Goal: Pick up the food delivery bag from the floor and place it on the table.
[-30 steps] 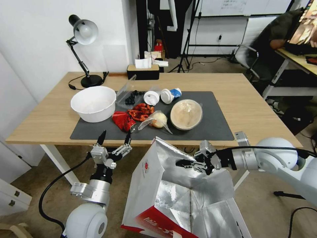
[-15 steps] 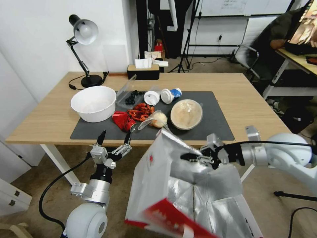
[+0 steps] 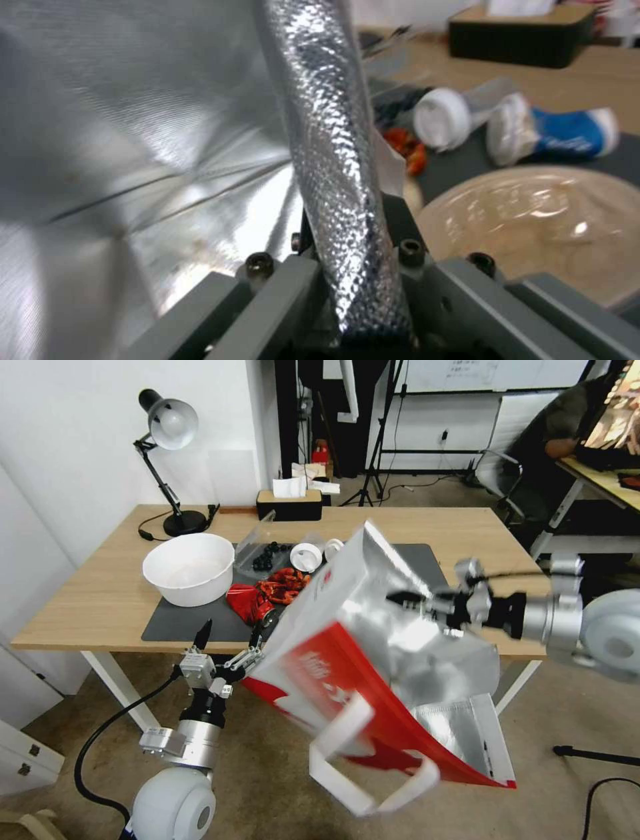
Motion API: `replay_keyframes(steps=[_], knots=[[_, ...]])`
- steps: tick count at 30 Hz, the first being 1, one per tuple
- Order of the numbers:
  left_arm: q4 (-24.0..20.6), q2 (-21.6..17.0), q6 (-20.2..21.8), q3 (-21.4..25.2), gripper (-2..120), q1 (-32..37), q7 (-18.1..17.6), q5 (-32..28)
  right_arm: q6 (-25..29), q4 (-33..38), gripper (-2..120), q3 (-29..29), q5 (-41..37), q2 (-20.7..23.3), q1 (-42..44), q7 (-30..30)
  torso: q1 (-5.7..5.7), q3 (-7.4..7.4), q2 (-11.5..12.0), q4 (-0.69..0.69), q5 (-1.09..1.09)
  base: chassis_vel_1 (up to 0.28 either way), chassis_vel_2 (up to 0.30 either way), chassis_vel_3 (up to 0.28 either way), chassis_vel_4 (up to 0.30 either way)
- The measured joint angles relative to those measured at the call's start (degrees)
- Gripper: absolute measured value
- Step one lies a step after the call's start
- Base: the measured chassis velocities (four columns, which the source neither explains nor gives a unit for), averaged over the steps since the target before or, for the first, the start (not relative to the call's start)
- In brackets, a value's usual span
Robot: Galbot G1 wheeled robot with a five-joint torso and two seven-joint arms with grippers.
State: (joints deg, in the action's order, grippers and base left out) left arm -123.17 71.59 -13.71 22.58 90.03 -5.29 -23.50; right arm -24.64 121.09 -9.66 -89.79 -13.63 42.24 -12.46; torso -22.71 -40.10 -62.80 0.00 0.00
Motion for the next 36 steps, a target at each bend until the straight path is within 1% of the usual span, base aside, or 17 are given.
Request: replay_keyframes(steps=[1, 2, 6, 9, 10, 13, 18, 22, 24, 26, 28, 30, 31, 32, 33, 34, 36], knots=[[0.0, -0.1, 0.0, 0.0, 100, 0.0, 0.0, 0.0, -0.4, 0.2, 0, 0.0, -3.5, 0.0, -1.8, 2.8, 0.0, 0.0, 0.0, 0.0, 0.01, 0.0, 0.0, 0.0, 0.0], [0.0, -0.1, 0.0, 0.0, 100, 0.0, 0.0, 0.0, -0.4, 0.2, 0, 0.0, -3.5, 0.0, -1.8, 2.8, 0.0, 0.0, 0.0, 0.0, 0.01, 0.0, 0.0, 0.0, 0.0], [-0.1, -0.2, -0.1, 0.0, 100, 0.0, -0.1, 0.0, -1.2, 0.2, 0, -0.4, -8.3, 0.1, -5.5, 7.4, 0.01, 0.01, 0.0, 0.0, 0.0, 0.0, 0.0, 0.0, 0.0], [-0.2, -0.2, -0.1, 0.0, 100, 0.0, -0.1, 0.0, -2.4, -0.1, 0, -0.4, -12.0, 0.2, -9.0, 13.0, 0.02, 0.01, 0.0, 0.0, -0.01, 0.0, 0.0, 0.0, 0.0], [-0.2, -0.2, -0.1, 0.0, 100, 0.0, -0.1, 0.0, -2.4, -0.1, 0, -0.4, -12.0, 0.2, -9.0, 13.0, 0.02, 0.01, 0.0, 0.0, -0.01, 0.0, 0.0, 0.0, 0.0], [-0.2, -0.1, -0.1, 0.0, 100, 0.1, -0.2, 0.1, -3.2, 0.0, 0, -0.4, -13.6, -0.4, -10.3, 17.2, 0.01, 0.01, 0.0, 0.0, 0.0, 0.0, 0.0, 0.0, 0.0], [-0.2, 0.0, -0.1, -0.1, 100, 0.1, -0.4, 0.2, -3.9, 0.1, 0, -0.2, -14.4, -1.1, -11.5, 19.7, 0.02, 0.01, 0.0, 0.0, 0.01, 0.0, 0.0, 0.0, 0.0], [-0.2, 0.2, -0.1, 0.0, 100, 0.2, -0.6, 0.6, -4.9, -0.8, 0, 0.3, -19.7, -2.1, -16.3, 26.5, 0.02, 0.02, 0.0, 0.0, 0.0, 0.0, 0.0, 0.0, 0.0], [-0.2, 0.2, -0.1, 0.0, 100, 0.2, -0.6, 0.7, -4.9, -1.1, 0, 0.3, -20.5, -2.3, -17.0, 27.5, 0.02, 0.02, 0.0, 0.0, -0.01, 0.0, 0.0, 0.0, 0.0], [-0.2, 0.3, -0.1, 0.0, 100, 0.3, -0.7, 1.0, -5.2, -2.6, 0, 0.8, -23.3, -3.0, -20.3, 32.3, 0.02, 0.02, 0.0, 0.0, 0.0, 0.0, 0.0, 0.0, 0.0], [-0.2, 0.3, -0.1, 0.0, 100, 0.3, -0.7, 1.0, -5.2, -2.6, 0, 0.8, -23.3, -3.0, -20.3, 32.3, 0.02, 0.02, 0.0, 0.0, 0.0, 0.0, 0.0, 0.0, 0.0], [-0.2, 0.3, -0.1, 0.0, 100, 0.3, -0.8, 1.0, -5.4, -4.4, 0, 1.2, -24.6, -3.7, -22.6, 38.8, 0.02, 0.02, 0.0, 0.0, 0.0, 0.0, 0.0, 0.0, 0.0], [-0.2, 0.3, -0.1, 0.0, 100, 0.3, -0.8, 1.0, -5.4, -4.4, 0, 1.2, -24.6, -3.7, -22.6, 38.8, 0.02, 0.02, 0.0, 0.0, 0.0, 0.0, 0.0, 0.0, 0.0], [-0.2, 0.3, -0.1, 0.0, 100, 0.3, -0.9, 1.1, -5.4, -5.5, 0, 1.4, -25.2, -4.0, -23.5, 41.7, 0.02, 0.02, 0.0, -0.01, 0.0, 0.0, 0.0, 0.0, 0.0], [-0.2, 0.3, -0.1, 0.0, 100, 0.4, -0.9, 1.1, -5.3, -7.9, 0, 1.8, -25.7, -4.6, -25.2, 46.5, 0.03, 0.02, 0.0, -0.01, 0.01, 0.0, 0.0, 0.0, 0.0], [-0.2, 0.3, -0.1, 0.0, 100, 0.4, -0.9, 1.1, -5.3, -7.9, 0, 1.8, -25.7, -4.6, -25.2, 46.5, 0.03, 0.02, 0.0, -0.01, 0.01, 0.0, 0.0, 0.0, 0.0], [0.0, 0.3, -0.1, 0.0, 100, 0.4, -0.9, 1.1, -5.0, -11.1, 0, 2.3, -27.0, -5.8, -27.7, 52.0, 0.02, 0.02, 0.1, -0.01, 0.01, 0.0, 0.0, 0.0, 0.0]])
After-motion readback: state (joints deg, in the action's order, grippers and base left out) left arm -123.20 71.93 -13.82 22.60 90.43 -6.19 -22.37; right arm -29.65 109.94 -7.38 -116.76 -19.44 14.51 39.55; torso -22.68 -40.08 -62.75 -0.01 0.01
